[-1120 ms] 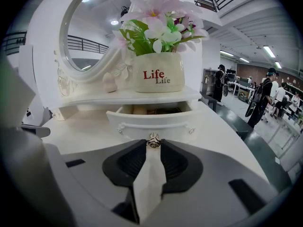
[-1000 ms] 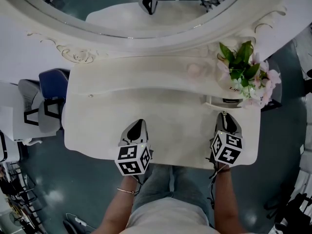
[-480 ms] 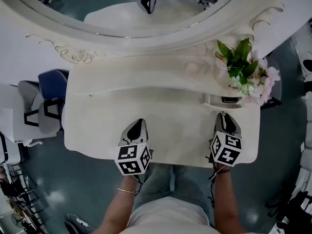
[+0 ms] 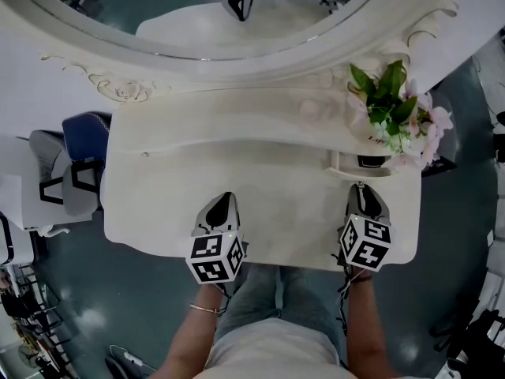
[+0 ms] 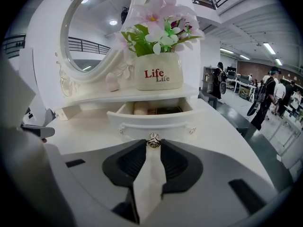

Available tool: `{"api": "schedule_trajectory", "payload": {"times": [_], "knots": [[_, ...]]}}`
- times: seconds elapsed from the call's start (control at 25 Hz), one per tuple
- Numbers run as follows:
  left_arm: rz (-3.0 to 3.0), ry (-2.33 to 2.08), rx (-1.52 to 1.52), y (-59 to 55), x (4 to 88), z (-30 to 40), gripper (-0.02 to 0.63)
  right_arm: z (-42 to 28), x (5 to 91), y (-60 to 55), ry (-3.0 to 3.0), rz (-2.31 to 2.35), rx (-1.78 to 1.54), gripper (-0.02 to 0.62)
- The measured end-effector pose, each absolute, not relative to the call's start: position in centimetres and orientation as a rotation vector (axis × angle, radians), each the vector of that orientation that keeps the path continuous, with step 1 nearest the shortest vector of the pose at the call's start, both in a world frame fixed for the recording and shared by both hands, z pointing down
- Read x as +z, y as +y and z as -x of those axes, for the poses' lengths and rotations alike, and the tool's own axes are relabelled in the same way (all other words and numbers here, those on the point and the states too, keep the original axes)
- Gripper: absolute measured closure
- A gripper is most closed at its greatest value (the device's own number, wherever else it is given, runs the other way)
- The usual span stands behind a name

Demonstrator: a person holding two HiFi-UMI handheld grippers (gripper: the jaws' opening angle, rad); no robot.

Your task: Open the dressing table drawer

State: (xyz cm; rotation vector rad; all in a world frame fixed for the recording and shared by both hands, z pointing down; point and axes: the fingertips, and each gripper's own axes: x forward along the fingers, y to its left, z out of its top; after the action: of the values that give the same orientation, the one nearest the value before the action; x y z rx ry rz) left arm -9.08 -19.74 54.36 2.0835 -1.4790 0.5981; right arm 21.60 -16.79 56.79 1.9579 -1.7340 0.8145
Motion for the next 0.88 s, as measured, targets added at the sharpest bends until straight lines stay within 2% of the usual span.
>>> {"api": "schedule_trajectory", "payload": {"times": [0.88], "knots": [[-2.099, -1.464, 0.607, -19.43, 54.36, 8.14, 0.586, -21.47, 56.90, -16.26, -1.749, -1.959, 0.819, 0.489]]}}
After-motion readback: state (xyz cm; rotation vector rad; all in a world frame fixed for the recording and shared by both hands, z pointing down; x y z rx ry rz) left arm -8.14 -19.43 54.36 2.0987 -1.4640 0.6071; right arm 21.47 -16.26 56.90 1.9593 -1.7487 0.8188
